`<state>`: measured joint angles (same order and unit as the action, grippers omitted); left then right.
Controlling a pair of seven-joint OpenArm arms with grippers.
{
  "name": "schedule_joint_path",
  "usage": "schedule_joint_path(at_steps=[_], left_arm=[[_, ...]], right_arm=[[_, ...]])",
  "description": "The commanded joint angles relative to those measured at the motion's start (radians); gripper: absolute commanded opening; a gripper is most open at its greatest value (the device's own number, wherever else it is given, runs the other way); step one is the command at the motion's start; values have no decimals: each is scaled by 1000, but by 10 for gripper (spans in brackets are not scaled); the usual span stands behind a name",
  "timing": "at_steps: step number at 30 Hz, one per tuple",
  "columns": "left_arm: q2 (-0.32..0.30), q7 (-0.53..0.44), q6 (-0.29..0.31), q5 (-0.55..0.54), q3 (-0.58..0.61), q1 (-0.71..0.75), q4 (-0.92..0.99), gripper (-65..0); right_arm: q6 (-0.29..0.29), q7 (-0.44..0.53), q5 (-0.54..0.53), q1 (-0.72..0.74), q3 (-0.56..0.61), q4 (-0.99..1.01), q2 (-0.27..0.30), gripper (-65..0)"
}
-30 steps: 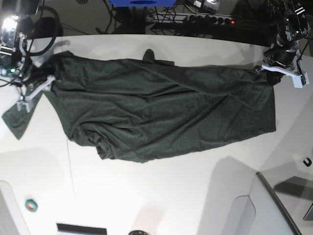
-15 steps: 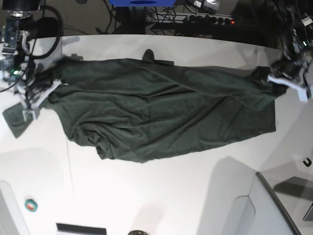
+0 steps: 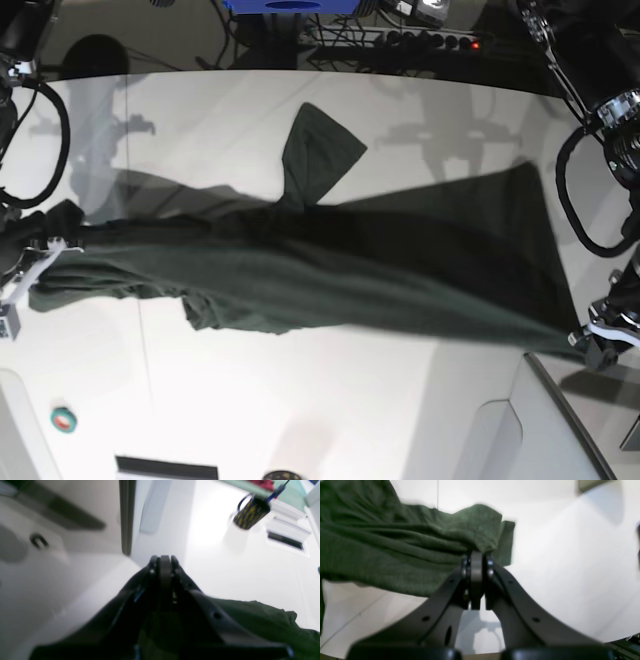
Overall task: Layout the t-shirt on the table in an organized manner, then fold the t-shirt properly
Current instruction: 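Lift the held shirt with both grippers and swing it, then lay it down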
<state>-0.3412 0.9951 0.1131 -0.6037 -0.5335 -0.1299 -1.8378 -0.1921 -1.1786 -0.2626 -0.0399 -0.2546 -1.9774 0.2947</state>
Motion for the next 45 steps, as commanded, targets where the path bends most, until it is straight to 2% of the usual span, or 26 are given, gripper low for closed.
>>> schedule_joint_path(at_steps=[1, 4, 7, 9, 13, 16, 20, 26, 30, 32, 34, 38, 43, 45], left_arm=[[-16, -6, 3, 0, 2, -12, -18, -650], [-9, -6, 3, 0, 8, 3, -3, -650], [-16, -8, 3, 1, 77, 0, 60, -650], [-32, -12, 3, 26, 126, -17, 125, -650], [-28, -103, 3, 169, 258, -118, 263, -650], [-3, -157, 3, 248, 333, -242, 392, -650], [43, -166, 3, 276, 335, -471, 545, -650], [75, -161, -2, 270, 339, -813, 565, -650], [81, -158, -2, 270, 335, -913, 511, -650], [77, -157, -2, 270, 335, -910, 459, -650], [75, -120, -2, 276, 333, -854, 392, -650], [75, -86, -2, 278, 333, -653, 266, -650], [49, -97, -2, 278, 333, -324, 192, -650], [47, -147, -2, 278, 333, -184, 189, -650]], right_arm=[[3, 4, 3, -10, -5, -10, 11, -642], [3, 27, 3, -47, 2, 0, 11, -642], [0, 52, 3, -39, 5, 51, 11, -642], [-4, 78, 4, 18, 5, 115, 14, -642], [-77, 119, 4, 217, 56, 366, 76, -642], [-83, 200, 4, 390, 148, 562, 136, -642], [-83, 286, 4, 614, 272, 705, 205, -642], [-83, 294, 4, 912, 295, 652, 303, -642], [-83, 262, 4, 987, 292, 556, 366, -642], [-83, 239, 4, 983, 289, 481, 389, -642], [-83, 202, 1, 912, 288, 396, 415, -642], [-83, 174, 1, 644, 255, 278, 407, -642], [-83, 182, 3, 308, 154, 277, 214, -642], [-83, 236, 4, 185, 151, 310, 134, -642]])
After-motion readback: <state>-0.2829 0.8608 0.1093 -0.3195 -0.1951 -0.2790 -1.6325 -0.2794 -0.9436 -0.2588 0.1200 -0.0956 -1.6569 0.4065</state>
